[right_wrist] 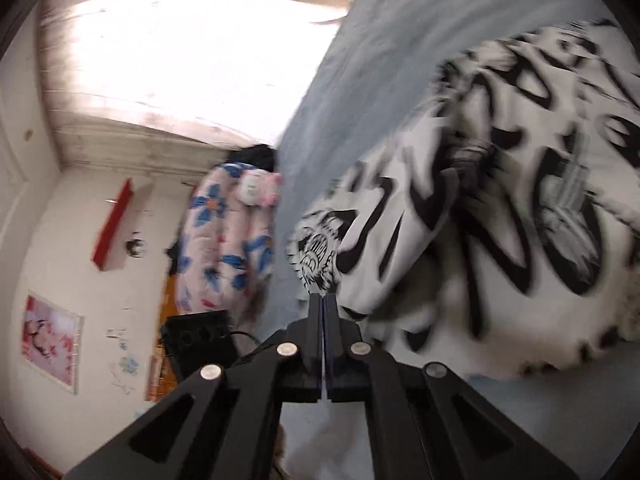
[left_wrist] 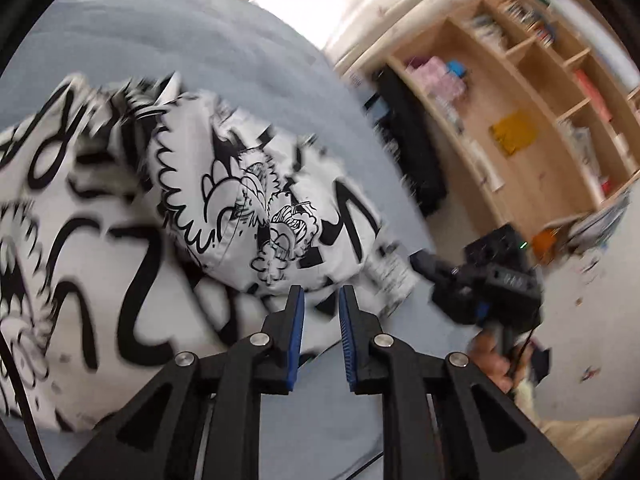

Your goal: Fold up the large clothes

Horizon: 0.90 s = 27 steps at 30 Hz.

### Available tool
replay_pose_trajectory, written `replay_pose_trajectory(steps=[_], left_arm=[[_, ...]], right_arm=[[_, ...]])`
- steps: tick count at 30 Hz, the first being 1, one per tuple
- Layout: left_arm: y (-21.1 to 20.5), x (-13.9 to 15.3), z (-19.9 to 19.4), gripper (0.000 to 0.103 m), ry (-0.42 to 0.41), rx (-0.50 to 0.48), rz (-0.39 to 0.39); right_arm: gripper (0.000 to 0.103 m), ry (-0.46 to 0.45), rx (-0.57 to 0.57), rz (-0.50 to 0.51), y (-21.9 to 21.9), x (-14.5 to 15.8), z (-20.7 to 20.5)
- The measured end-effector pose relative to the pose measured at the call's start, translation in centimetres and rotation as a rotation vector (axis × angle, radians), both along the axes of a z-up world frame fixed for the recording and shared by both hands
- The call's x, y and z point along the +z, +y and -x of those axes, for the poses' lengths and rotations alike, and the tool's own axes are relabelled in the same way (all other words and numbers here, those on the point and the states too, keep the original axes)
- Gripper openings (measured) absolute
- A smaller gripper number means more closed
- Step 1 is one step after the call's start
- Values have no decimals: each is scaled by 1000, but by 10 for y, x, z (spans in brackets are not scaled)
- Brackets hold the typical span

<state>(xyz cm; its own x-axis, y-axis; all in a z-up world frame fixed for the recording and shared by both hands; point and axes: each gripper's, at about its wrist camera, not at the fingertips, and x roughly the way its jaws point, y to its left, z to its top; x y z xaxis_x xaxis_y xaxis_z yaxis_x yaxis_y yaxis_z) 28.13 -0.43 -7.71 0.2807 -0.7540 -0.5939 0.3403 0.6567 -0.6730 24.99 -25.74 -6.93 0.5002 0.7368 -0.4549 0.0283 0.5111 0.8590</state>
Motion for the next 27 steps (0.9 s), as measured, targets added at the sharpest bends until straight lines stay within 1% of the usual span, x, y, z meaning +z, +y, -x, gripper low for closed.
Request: replay_pose_trajectory(steps=[2, 3, 4, 6, 8, 10, 12, 13, 15, 17, 18, 20, 21, 24, 25, 26, 27], left_arm=[[5, -16, 2, 15, 35, 0, -47], [7, -23, 2, 15, 54, 9, -62], [12, -27, 2, 15, 65, 15, -61], [17, -31, 0, 17, 81, 33, -47], [21, -31, 0, 17, 78, 44, -34], [23, -31, -1, 18, 66, 50, -43], [27, -30, 0, 19, 48, 47, -67], [26, -29, 1, 21, 39, 46, -82], [22, -28, 0, 23, 27, 46, -106], [21, -30, 0, 23, 23, 44, -124], [18, -29, 0, 23, 21, 45, -127], [20, -30, 0, 23, 19, 51, -126], [22, -30, 1, 23, 21, 56, -120], [26, -29, 2, 23, 16, 75, -105], [31, -30, 3, 24, 13, 77, -106], [34, -30, 3, 24, 12, 84, -113], [37, -31, 3, 24, 12, 95, -119]], right_arm=[[0, 36, 21, 46, 0, -12, 5], [3, 61, 47, 69, 4, -18, 7], [4, 71, 58, 92, 9, -21, 10], [4, 55, 92, 119, 22, -23, 14], [5, 36, 120, 125, 35, -24, 13], [14, 26, 136, 124, 50, -25, 9], [43, 16, 123, 124, 60, -26, 2], [46, 9, 109, 125, 64, -28, -1], [47, 8, 80, 131, 68, -33, -7], [47, 28, 50, 124, 71, -40, -15], [48, 33, 41, 110, 74, -43, -18], [48, 28, 18, 119, 82, -45, -25], [50, 13, 11, 124, 87, -44, -28], [49, -41, 19, 160, 102, -40, -37], [46, -58, 28, 166, 109, -38, -40], [24, -73, 38, 161, 112, -36, -41], [5, -79, 48, 139, 112, -34, -42]])
